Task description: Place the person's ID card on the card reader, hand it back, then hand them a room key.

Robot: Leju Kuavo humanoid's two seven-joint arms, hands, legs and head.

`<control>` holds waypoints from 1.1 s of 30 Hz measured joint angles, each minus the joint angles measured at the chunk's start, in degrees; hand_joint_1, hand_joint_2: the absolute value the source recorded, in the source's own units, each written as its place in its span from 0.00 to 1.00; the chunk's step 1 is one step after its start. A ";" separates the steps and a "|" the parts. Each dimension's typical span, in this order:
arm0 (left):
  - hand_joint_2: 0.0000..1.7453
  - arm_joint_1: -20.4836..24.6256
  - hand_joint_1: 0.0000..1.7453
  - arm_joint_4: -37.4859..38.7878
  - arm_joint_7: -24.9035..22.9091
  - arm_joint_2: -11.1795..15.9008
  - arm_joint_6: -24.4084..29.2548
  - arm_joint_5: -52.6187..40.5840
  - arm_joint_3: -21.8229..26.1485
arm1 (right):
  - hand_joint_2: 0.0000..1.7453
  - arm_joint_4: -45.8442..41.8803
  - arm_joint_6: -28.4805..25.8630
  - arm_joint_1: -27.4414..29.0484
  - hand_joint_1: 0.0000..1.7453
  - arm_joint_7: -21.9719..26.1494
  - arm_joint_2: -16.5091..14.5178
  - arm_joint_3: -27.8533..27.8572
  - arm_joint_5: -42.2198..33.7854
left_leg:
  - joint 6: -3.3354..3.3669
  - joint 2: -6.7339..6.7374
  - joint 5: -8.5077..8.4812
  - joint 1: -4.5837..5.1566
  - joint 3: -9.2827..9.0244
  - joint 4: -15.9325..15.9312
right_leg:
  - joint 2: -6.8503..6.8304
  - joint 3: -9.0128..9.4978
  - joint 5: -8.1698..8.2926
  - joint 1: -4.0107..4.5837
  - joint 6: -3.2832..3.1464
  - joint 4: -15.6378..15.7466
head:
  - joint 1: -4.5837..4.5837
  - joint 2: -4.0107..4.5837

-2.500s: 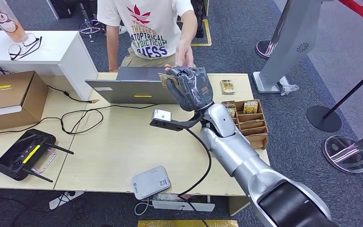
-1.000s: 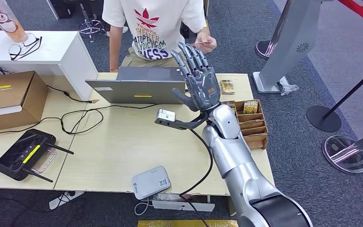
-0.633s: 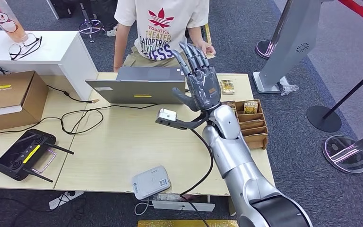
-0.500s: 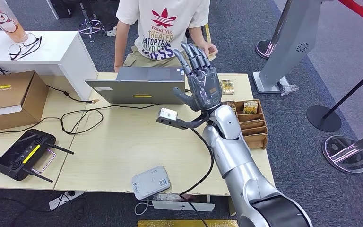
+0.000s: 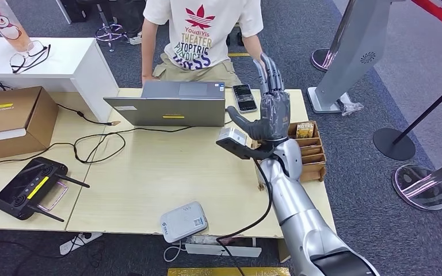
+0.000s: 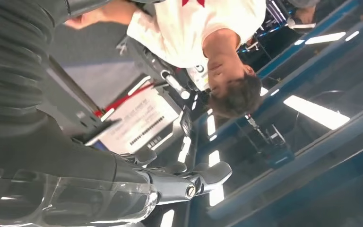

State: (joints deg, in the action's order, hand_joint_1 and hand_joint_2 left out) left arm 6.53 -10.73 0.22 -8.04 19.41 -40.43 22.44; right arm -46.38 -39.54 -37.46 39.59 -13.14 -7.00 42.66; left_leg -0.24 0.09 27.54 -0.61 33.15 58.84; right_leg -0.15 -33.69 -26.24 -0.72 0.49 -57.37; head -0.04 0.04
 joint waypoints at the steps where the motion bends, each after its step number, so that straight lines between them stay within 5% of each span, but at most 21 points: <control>1: 0.00 0.01 0.00 0.00 0.07 0.02 -0.02 0.05 -0.01 | 1.00 -0.68 0.00 0.39 0.00 -0.28 0.47 -1.19 -2.52 | 0.00 0.00 0.00 0.00 0.00 0.00 | 0.00 0.00 0.00 0.00 0.00 0.00 | 0.00 0.00; 12: 0.00 -0.11 0.00 0.00 0.77 0.28 0.36 1.67 0.02 | 1.00 -10.78 0.01 5.42 0.00 -2.30 6.84 -12.76 -23.33 | 0.00 -0.02 0.00 0.00 0.01 0.00 | -0.02 0.00 0.00 0.00 0.00 0.00 | 0.01 0.00; 33: 0.00 -1.32 0.00 0.00 2.38 0.72 1.09 4.57 1.40 | 1.00 -22.35 0.28 13.21 0.00 -4.09 10.06 -14.47 -29.95 | 0.00 -0.01 0.01 0.00 0.02 -0.01 | -0.01 0.00 -0.01 0.00 0.00 0.00 | 0.00 0.00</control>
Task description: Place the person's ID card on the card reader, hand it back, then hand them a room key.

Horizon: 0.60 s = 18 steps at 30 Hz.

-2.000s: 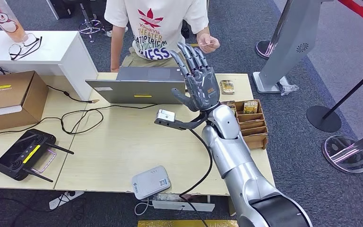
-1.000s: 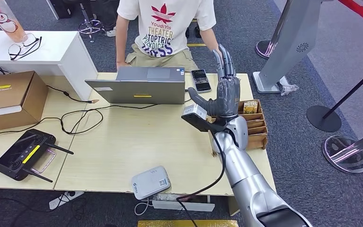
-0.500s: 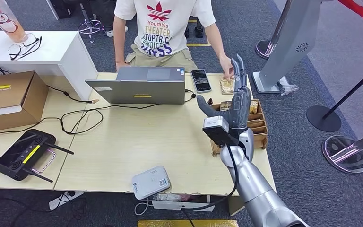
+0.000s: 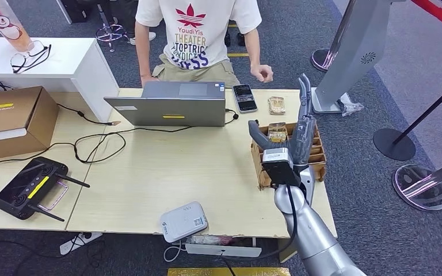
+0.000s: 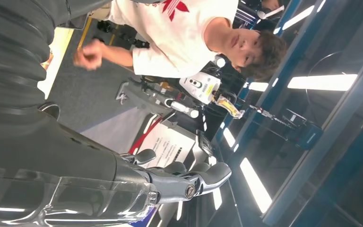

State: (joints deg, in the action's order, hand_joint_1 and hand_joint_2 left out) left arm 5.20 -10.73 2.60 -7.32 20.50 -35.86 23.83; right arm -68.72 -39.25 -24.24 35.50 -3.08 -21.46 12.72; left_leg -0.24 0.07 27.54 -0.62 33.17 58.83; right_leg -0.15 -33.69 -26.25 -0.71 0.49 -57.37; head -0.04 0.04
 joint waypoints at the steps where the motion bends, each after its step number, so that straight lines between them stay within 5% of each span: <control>1: 0.00 -0.01 0.00 0.00 0.00 0.02 0.01 0.01 0.08 | 1.00 -0.20 0.02 0.09 0.00 -0.05 0.02 0.00 -0.14 | 0.00 0.00 0.00 0.00 0.00 0.00 | 0.00 0.00 0.00 0.00 0.00 0.00 | 0.00 0.00; 18: 0.00 -0.49 0.00 0.00 -0.55 -0.21 0.45 0.21 0.84 | 1.00 -5.74 4.76 5.69 0.00 -1.97 2.54 1.47 -6.56 | 0.01 -0.01 0.01 0.00 0.00 0.00 | -0.01 0.00 -0.01 0.00 0.00 0.01 | -0.01 0.00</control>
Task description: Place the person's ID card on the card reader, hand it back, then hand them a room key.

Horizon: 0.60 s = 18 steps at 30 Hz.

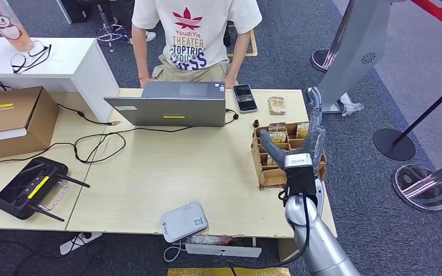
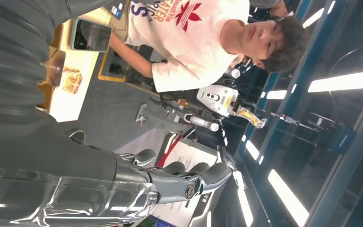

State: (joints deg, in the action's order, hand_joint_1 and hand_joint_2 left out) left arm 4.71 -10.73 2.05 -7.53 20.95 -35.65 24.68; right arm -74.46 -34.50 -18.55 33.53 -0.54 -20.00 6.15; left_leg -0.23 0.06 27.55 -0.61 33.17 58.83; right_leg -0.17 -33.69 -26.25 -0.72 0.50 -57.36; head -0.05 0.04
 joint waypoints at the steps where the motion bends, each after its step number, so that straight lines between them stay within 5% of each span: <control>1: 0.00 -0.02 0.00 0.00 -0.05 -0.03 0.03 -0.01 0.05 | 1.00 -0.14 -0.56 0.38 0.00 0.05 0.24 0.37 0.65 | 0.00 0.00 0.00 0.00 0.00 0.00 | 0.00 0.00 0.00 0.00 0.00 0.00 | 0.00 0.00; 18: 0.00 -0.31 0.00 0.00 -0.15 -0.45 0.05 -0.44 0.11 | 1.00 -1.46 -4.76 6.79 0.00 -1.19 3.76 7.36 7.88 | 0.01 0.00 0.01 0.00 -0.01 0.00 | 0.00 0.00 0.00 0.00 0.00 0.00 | 0.00 0.00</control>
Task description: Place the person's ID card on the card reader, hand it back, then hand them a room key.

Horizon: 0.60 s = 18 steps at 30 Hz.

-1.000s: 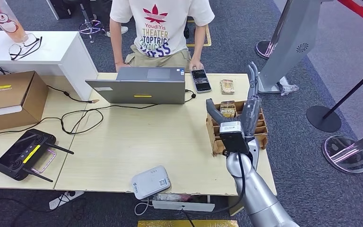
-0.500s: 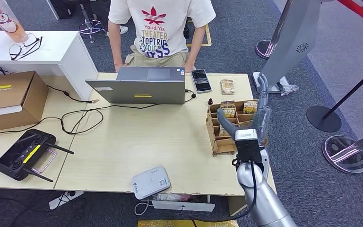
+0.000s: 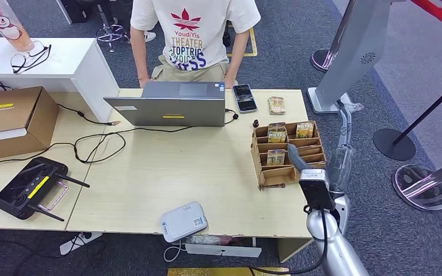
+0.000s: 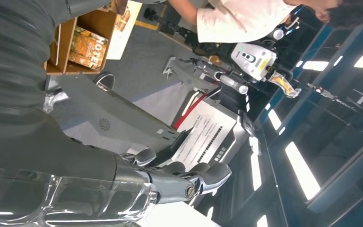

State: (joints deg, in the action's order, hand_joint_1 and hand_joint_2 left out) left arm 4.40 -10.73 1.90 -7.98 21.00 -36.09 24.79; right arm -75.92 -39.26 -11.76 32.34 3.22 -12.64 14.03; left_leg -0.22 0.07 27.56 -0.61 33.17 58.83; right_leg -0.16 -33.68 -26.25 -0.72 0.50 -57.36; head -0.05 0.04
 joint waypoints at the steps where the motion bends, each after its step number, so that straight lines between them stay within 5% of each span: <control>1: 0.00 0.00 0.00 0.00 0.00 -0.02 0.00 0.00 0.00 | 1.00 -0.04 -0.02 0.12 0.00 -0.11 0.09 0.17 0.25 | 0.00 0.00 0.00 0.00 0.00 0.00 | 0.00 0.00 0.00 0.00 0.00 0.00 | 0.00 0.00; 18: 0.00 0.00 0.00 0.00 0.04 0.05 0.01 0.09 0.08 | 1.00 0.12 -0.22 4.13 0.02 -3.50 2.66 4.72 14.64 | 0.01 0.00 0.01 0.00 0.01 0.00 | 0.00 0.00 0.00 0.00 0.00 0.00 | 0.00 0.00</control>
State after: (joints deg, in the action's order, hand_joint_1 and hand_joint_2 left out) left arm 4.40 -10.73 1.95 -7.92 21.02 -36.00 24.86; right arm -75.81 -39.47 -7.63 28.85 5.88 -7.92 28.68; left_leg -0.21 0.06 27.57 -0.61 33.18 58.83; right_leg -0.17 -33.68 -26.25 -0.72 0.50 -57.35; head -0.05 0.04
